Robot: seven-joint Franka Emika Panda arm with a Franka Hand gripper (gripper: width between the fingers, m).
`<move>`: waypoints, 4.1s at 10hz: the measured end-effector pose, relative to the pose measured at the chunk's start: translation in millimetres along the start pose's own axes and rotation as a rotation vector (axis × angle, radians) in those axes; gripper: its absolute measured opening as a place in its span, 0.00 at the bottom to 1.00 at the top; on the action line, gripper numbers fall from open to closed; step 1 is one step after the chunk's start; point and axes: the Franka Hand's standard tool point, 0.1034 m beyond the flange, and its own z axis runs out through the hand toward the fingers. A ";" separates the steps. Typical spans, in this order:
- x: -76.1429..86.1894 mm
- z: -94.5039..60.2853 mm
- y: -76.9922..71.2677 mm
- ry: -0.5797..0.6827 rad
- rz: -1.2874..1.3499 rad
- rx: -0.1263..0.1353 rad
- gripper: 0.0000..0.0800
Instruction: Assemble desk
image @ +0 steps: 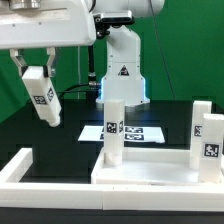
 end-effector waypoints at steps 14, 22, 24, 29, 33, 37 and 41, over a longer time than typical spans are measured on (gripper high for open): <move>15.6 24.2 -130.6 0.385 0.115 -0.011 0.36; 11.0 44.2 -139.6 0.363 0.092 -0.027 0.36; 10.9 43.7 -141.7 0.363 0.099 -0.023 0.36; 13.4 16.6 -151.2 0.403 0.088 -0.013 0.36; -1.9 30.6 -143.7 0.387 0.083 -0.034 0.36; -7.7 41.4 -133.8 0.369 0.086 -0.053 0.36; 0.3 43.8 -132.6 0.378 0.085 -0.059 0.36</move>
Offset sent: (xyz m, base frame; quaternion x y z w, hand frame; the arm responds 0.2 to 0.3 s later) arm 0.0505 0.0575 0.0286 0.0343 0.2152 0.0976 0.9711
